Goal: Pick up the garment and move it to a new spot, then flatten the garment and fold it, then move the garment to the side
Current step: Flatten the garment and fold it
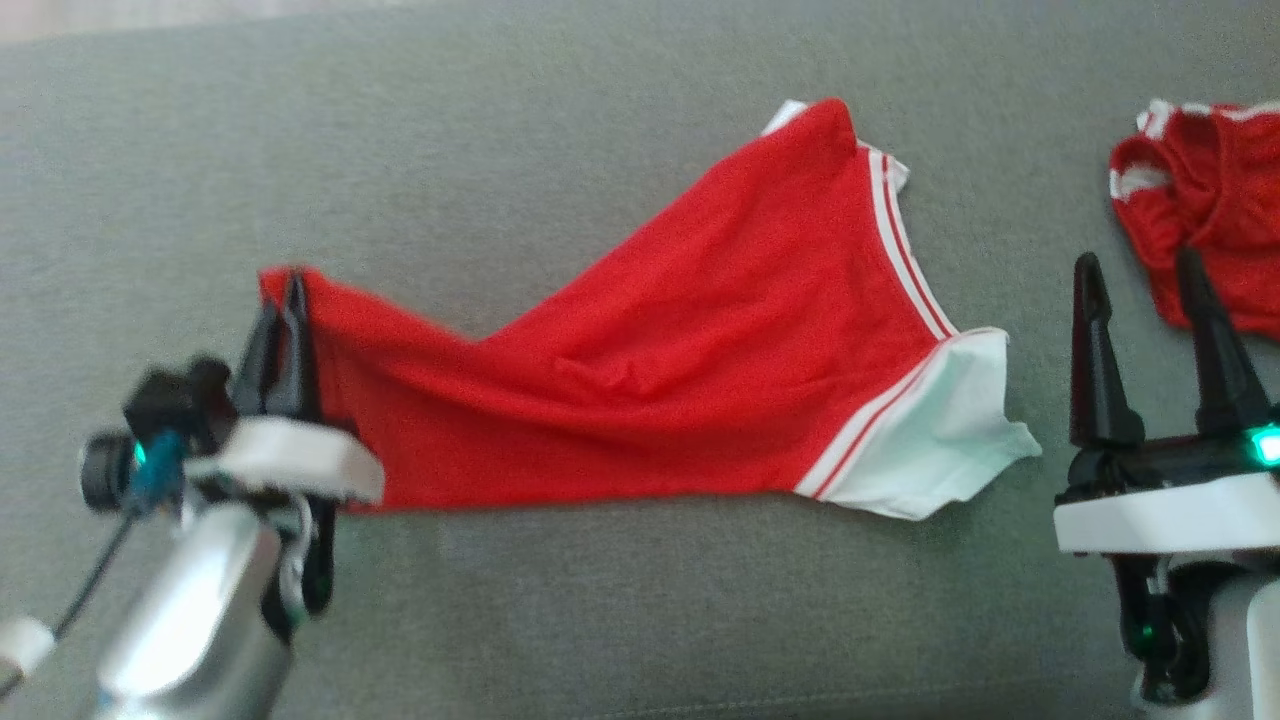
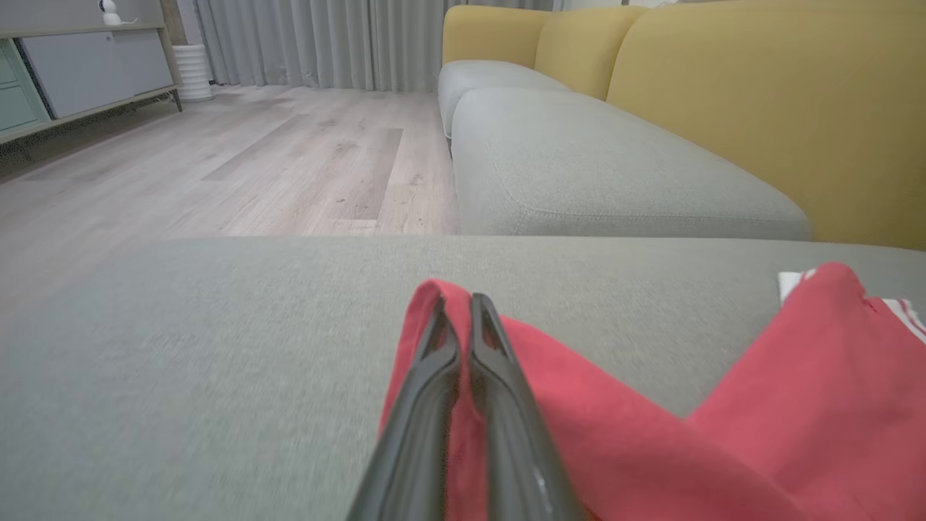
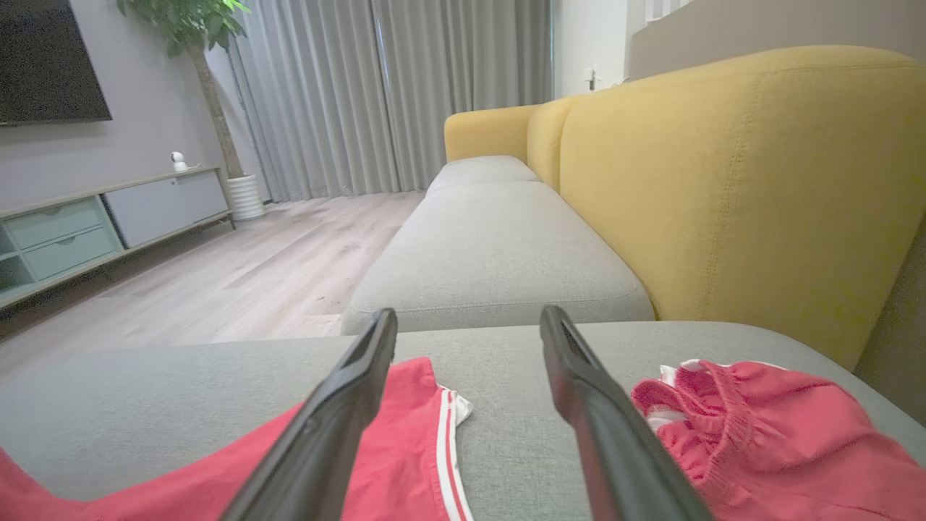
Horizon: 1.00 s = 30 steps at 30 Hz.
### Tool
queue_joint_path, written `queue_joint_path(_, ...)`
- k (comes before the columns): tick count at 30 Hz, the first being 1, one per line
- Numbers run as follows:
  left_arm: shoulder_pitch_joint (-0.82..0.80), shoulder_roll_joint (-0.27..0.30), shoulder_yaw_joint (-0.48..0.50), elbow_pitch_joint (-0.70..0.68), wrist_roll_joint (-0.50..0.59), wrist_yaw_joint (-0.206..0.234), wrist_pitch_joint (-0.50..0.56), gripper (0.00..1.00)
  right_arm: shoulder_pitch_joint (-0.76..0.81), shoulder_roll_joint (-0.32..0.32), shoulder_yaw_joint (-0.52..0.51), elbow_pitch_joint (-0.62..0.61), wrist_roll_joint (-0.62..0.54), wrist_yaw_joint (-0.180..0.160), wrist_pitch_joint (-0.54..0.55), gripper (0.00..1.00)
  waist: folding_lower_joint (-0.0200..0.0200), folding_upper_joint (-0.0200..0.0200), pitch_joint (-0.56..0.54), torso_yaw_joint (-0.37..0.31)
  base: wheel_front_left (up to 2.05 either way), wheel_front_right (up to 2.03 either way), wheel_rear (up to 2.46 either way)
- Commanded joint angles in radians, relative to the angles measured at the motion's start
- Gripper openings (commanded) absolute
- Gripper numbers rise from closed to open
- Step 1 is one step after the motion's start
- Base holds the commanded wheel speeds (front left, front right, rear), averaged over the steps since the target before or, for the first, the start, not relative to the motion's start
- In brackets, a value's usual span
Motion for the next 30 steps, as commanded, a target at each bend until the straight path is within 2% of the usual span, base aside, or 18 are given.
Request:
queue_joint_path(1, -0.089, 0.012, 0.057, 0.012, -0.002, -0.01, -0.022, 0.0, -0.04, -0.005, 0.016, -0.041, -0.007, 0.007, 0.001, 1.0, -0.0001, 0.0, 0.043, -0.038, 0.0, 0.0, 0.0)
queue_joint_path(2, -0.12, 0.005, 0.059, 0.044, -0.002, -0.016, -0.029, 0.0, -0.043, -0.005, 0.015, -0.043, -0.007, 0.007, 0.001, 1.0, -0.0001, 0.0, 0.05, -0.043, 0.0, 0.0, 0.0)
queue_joint_path(3, -0.171, -0.013, 0.059, 0.11, -0.002, -0.024, -0.036, 0.26, -0.046, -0.005, 0.012, -0.043, -0.007, 0.007, 0.001, 1.0, -0.0001, 0.0, 0.061, -0.048, 0.0, 0.0, 0.0)
queue_joint_path(4, -0.193, -0.021, 0.056, 0.14, 0.001, -0.029, -0.043, 0.79, -0.047, -0.005, 0.013, -0.042, -0.007, 0.007, 0.001, 1.0, -0.0001, 0.0, 0.064, -0.05, 0.0, 0.0, 0.0)
queue_joint_path(5, -0.211, -0.029, 0.052, 0.169, 0.005, -0.033, -0.05, 1.0, -0.048, -0.005, 0.014, -0.039, -0.005, 0.007, 0.0, 1.0, -0.0001, 0.0, 0.066, -0.05, 0.0, 0.0, 0.0)
queue_joint_path(9, -0.239, -0.066, 0.041, 0.247, 0.013, -0.049, -0.084, 1.0, -0.051, -0.005, 0.015, -0.024, 0.0, 0.007, -0.008, 1.0, -0.0001, 0.0, 0.067, -0.041, 0.0, 0.0, 0.0)
queue_joint_path(13, -0.207, -0.086, 0.037, 0.259, 0.025, -0.069, -0.11, 1.0, -0.046, -0.005, 0.013, -0.01, 0.0, 0.007, -0.016, 1.0, -0.0001, 0.0, 0.049, -0.016, 0.0, 0.0, 0.0)
queue_joint_path(18, -0.115, -0.102, 0.049, 0.199, 0.033, -0.072, -0.119, 1.0, -0.038, -0.005, 0.008, 0.008, -0.003, 0.007, -0.028, 1.0, -0.0001, 0.0, 0.019, 0.02, 0.0, 0.0, 0.0)
queue_joint_path(24, 0.068, -0.119, 0.078, 0.087, 0.049, -0.045, -0.12, 1.0, -0.006, -0.005, 0.01, 0.044, -0.004, 0.007, -0.044, 1.0, -0.0001, 0.0, -0.033, 0.068, 0.0, 0.0, 0.0)
queue_joint_path(30, 0.219, -0.132, 0.063, 0.012, 0.065, -0.041, -0.121, 1.0, 0.047, -0.005, 0.017, 0.099, -0.01, 0.007, -0.069, 1.0, -0.0001, 0.0, -0.115, 0.102, 0.0, 0.0, 0.0)
